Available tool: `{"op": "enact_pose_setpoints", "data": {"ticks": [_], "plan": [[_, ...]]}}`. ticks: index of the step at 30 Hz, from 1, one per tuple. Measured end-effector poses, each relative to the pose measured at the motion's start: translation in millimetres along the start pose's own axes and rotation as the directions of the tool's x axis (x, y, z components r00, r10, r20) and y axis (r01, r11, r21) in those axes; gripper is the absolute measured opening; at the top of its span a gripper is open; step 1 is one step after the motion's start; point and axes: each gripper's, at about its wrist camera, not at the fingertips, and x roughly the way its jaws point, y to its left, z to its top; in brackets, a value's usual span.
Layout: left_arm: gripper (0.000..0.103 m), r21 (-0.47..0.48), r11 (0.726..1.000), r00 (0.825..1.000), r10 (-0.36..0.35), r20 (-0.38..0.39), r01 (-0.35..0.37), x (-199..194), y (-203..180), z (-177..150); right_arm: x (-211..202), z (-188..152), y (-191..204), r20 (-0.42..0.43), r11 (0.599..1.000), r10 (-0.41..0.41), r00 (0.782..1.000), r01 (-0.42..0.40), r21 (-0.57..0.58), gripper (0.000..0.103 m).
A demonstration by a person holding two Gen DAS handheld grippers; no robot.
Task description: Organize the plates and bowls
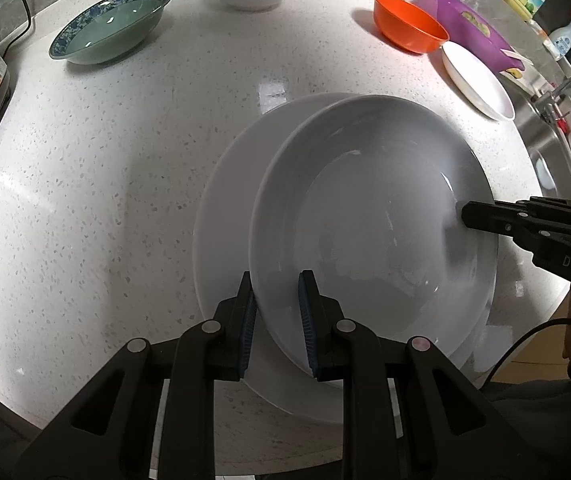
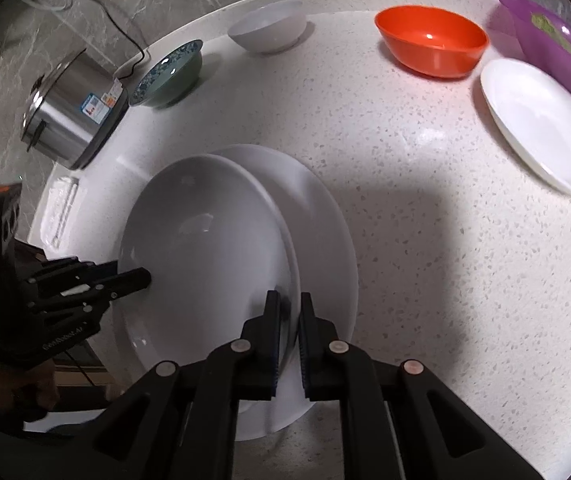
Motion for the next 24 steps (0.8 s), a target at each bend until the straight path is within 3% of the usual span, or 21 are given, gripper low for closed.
{"op": "enact_pose_setpoints", "data": {"ticks": [17,18,21,24], "plan": [[0.021,-0.031,1.000,0.999,-0.001,0.053,0.002,-13.8,5.6,-0.3,4.4,-4.7,4.1,0.003,0.998,-0.043,0.999,0.043,-0.040,0.013],[0.026,-0.031,0.999,0.998,-0.005,0.063,0.007,-16.7,6.4,0.7,4.4,-4.6,4.2,0.003,0.998,-0.044,0.999,0.044,-0.041,0.013],[0.056,-0.027,1.000,0.995,-0.010,0.100,0.012,-27.0,6.0,4.8,4.3,-4.6,5.0,0.004,0.998,-0.049,0.999,0.049,-0.042,0.014],[0.061,-0.028,0.999,0.992,-0.021,0.126,0.024,-35.5,5.6,9.2,2.1,-3.9,5.6,0.011,0.998,-0.048,0.999,0.048,-0.044,0.020]]}}
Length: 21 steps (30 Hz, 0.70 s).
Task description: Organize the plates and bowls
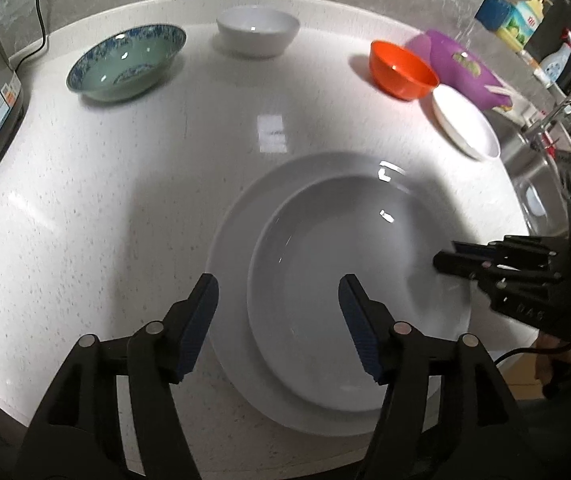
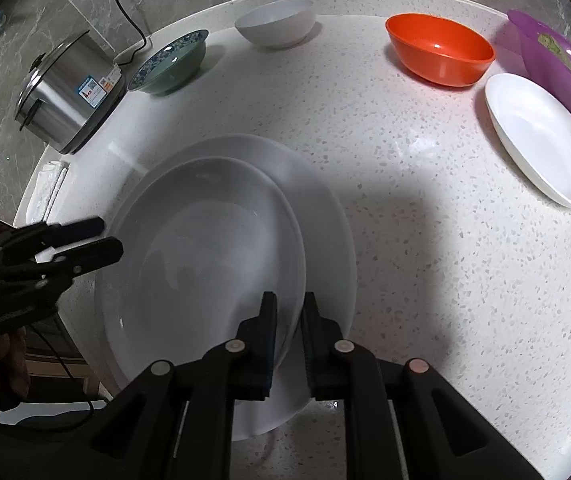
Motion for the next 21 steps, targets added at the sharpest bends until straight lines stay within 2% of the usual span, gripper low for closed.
{"op": "enact_pose_setpoints", "data": {"ticks": [3,6,8,10,11,12,13,14,17,21], "plan": [[0.061,0.002,1.000,1.000,-0.002,0.014,0.002,-4.9,-3.0,6.1,-2.5,1.1,0.0,0.011,1.000,-0.007,1.000,0.007,-0.011,0.027],[0.061,0.012,1.000,1.000,0.000,0.031,0.000,-11.0,-9.3,13.4,-4.2,1.2,-1.9,0.014,1.000,-0.007,1.000,0.007,-0.008,0.027],[0.070,0.033,0.999,0.999,0.008,0.043,-0.009,-15.0,-15.0,19.3,-7.6,1.0,-3.3,0.022,1.000,-0.009,1.000,0.010,-0.004,0.029],[0.083,0.064,0.997,0.998,0.035,0.059,-0.039,-19.5,-25.0,28.4,-13.1,0.9,-4.9,0.036,1.000,-0.006,0.999,0.006,0.002,0.035],[0.087,0.074,0.996,0.996,0.046,0.070,-0.052,-22.7,-31.0,32.4,-16.6,1.0,-6.0,0.046,1.000,-0.005,0.999,0.004,0.008,0.043],[0.099,0.085,0.994,0.995,0.061,0.078,-0.067,-24.8,-36.1,36.9,-20.8,1.1,-7.8,0.058,1.000,-0.008,0.998,0.007,0.018,0.056],[0.103,0.095,0.992,0.993,0.078,0.085,-0.086,-26.2,-40.0,41.1,-24.5,1.7,-9.7,0.070,1.000,-0.006,0.998,0.004,0.027,0.062],[0.103,0.107,0.988,0.990,0.101,0.100,-0.112,-28.4,-46.8,47.9,-28.3,2.3,-12.7,0.080,0.999,-0.001,0.997,-0.002,0.037,0.066],[0.103,0.125,0.981,0.984,0.135,0.116,-0.149,-30.4,-61.3,62.8,-42.7,2.6,-27.6,0.114,0.996,0.011,0.993,-0.021,0.085,0.069],[0.103,0.145,0.977,0.981,0.137,0.135,-0.156,-30.1,-85.5,81.9,-65.9,0.2,-58.7,0.165,0.984,0.014,0.986,-0.043,0.174,0.075]]}}
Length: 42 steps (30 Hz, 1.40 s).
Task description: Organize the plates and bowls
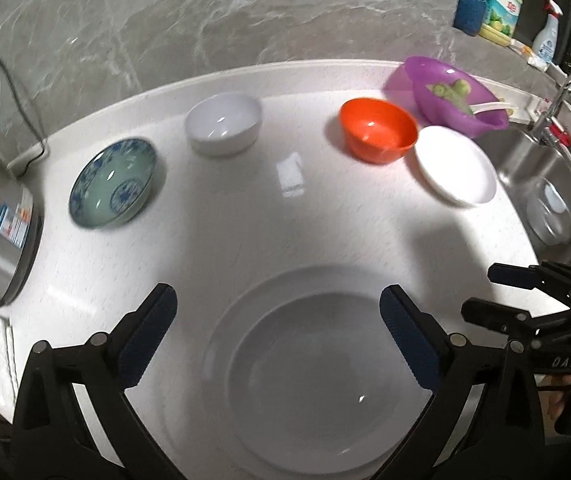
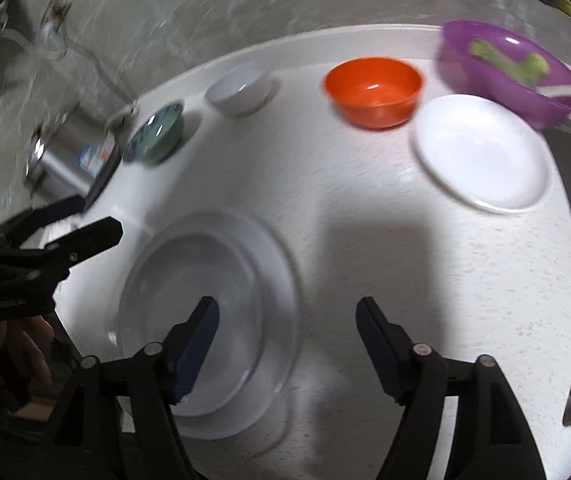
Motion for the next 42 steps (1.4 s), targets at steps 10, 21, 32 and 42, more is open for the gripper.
{"op": "enact_pose_setpoints", "data": {"ticks": [10,21,32,42], "plan": [[0.103,0.064,0.998,1.000,0.008,-0.015,-0.007,16.7,-59.8,38.6,-34.9,8.7,-60.6,0.071,0.995,-0.019,0.997,0.012,0.099,0.075],[0.102,0.029,0.999,0.997,0.022,-0.067,-0.020,58.7,-107.6,67.9,-54.2,29.4,-140.8,0.152,0.981,0.023,0.988,-0.051,0.186,0.075],[0.058,-0.064,0.995,0.979,-0.083,-0.186,0.072,148.0,-135.8,96.1,-26.0,71.1,-212.0,0.162,0.956,0.060,0.985,-0.103,0.274,0.055],[0.032,-0.105,0.984,0.960,-0.167,-0.224,0.147,193.6,-164.8,111.5,5.4,88.5,-234.6,0.117,0.941,0.114,0.987,-0.145,0.306,0.045]]}}
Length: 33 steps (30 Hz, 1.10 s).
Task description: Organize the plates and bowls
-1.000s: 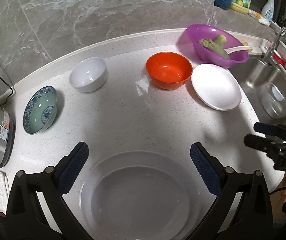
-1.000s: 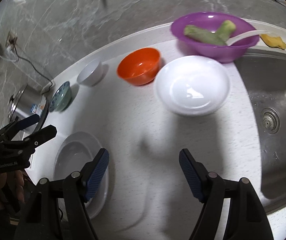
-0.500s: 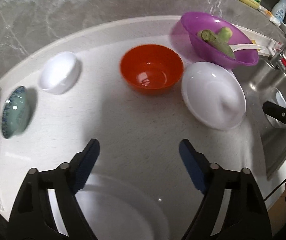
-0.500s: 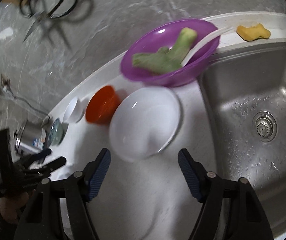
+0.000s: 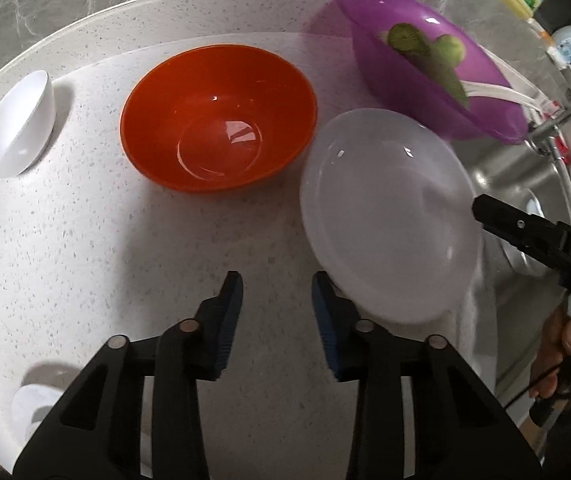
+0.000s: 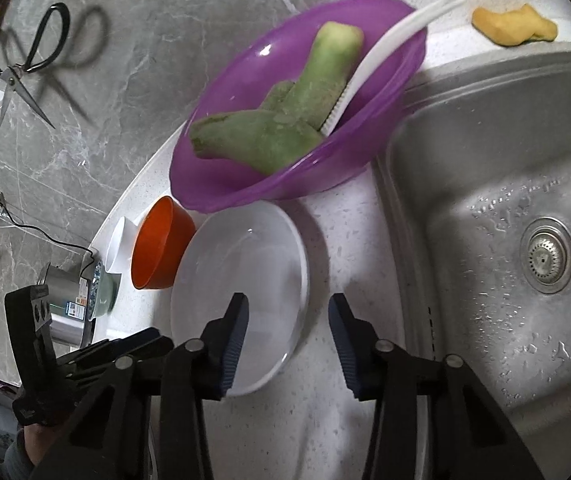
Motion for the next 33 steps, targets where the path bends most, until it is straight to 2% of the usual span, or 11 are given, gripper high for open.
{"op": "enact_pose_setpoints", "data": {"ticks": [7,10,14,17,21,23,27,33], "plan": [[0.032,-0.016,1.000,1.000,0.009,-0.017,-0.010,11.9,-4.8,8.4,11.8,7.2,-0.4,-0.012,1.000,0.011,1.000,-0.011,0.004,0.044],[0.032,-0.031,0.999,0.999,-0.019,-0.026,0.018,10.3,-6.1,7.5,15.7,9.7,2.0,-0.021,1.000,0.002,1.000,-0.002,-0.009,0.042],[0.034,-0.040,0.998,0.999,-0.048,0.009,0.049,-10.2,-8.0,5.4,15.6,12.5,0.2,-0.017,1.000,0.010,1.000,-0.010,-0.001,0.042],[0.034,-0.022,0.995,0.995,-0.097,0.029,0.097,-14.1,-13.4,11.6,16.9,13.2,-0.9,-0.022,1.000,0.014,1.000,-0.014,-0.006,0.041],[0.034,-0.002,0.993,0.993,-0.114,0.007,0.114,1.8,-20.0,21.1,20.2,14.0,-3.2,-0.033,1.000,0.016,0.999,-0.016,-0.002,0.037],[0.034,-0.030,0.991,0.991,-0.132,-0.008,0.131,11.0,-16.5,24.3,20.6,15.6,-2.9,-0.036,1.000,0.015,0.999,-0.016,-0.009,0.037],[0.033,-0.038,0.989,0.989,-0.145,-0.015,0.144,21.4,-16.6,29.2,22.3,17.2,-5.1,-0.045,1.000,0.012,0.999,-0.013,-0.009,0.031],[0.033,-0.038,0.989,0.989,-0.145,-0.013,0.144,34.3,-22.5,41.2,26.3,17.7,-5.6,-0.055,1.000,0.012,0.998,-0.012,-0.008,0.029]]}}
